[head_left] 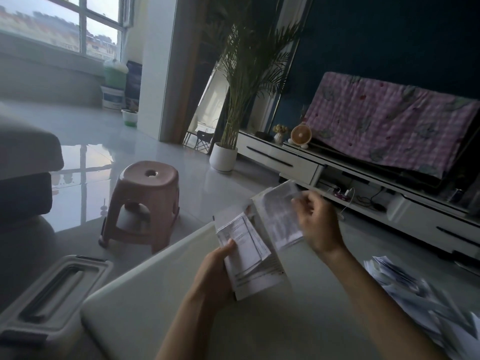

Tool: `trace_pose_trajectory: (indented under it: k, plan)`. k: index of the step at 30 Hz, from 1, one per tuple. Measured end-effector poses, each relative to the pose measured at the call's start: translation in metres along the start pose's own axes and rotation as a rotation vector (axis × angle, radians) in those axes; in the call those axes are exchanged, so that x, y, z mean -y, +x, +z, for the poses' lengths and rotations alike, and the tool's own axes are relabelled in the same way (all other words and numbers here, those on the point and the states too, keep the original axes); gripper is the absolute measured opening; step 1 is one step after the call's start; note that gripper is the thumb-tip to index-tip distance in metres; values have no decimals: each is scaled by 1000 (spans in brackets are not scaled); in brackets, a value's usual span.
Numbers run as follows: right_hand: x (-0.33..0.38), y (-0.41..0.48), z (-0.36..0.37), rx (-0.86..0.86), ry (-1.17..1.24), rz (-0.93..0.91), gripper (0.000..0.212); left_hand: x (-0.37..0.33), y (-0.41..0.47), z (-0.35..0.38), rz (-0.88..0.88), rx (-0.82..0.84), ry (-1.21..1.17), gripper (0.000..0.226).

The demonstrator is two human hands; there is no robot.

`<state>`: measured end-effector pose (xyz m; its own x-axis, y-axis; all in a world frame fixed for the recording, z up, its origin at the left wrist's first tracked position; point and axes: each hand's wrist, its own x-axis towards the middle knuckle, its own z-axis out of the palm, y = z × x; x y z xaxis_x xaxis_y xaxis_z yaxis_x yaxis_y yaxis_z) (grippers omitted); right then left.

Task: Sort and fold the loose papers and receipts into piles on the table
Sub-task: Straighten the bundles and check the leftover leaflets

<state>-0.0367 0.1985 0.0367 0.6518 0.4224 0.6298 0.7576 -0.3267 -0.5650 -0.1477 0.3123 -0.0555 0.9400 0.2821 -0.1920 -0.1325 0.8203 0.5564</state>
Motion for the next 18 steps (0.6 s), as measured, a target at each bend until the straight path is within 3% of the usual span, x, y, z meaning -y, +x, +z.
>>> trace_pose_trajectory:
  k: [3, 6, 10, 14, 18]
  plan:
    - [-5, -10, 8, 186, -156, -56, 9, 1, -5, 2, -2, 42, -33, 28]
    - [1, -21, 18, 210, -140, -81, 9, 0, -9, 4, 0, 68, -13, 27]
    - [15, -39, 38, 302, -92, 4, 24, 1, -8, 5, 14, 20, 38, 26]
    - [17, -46, 50, 315, -92, 156, 38, 5, 0, 3, 141, -151, 198, 26]
    - [12, -48, 56, 337, -9, 221, 44, 5, 1, 8, 259, -174, 275, 15]
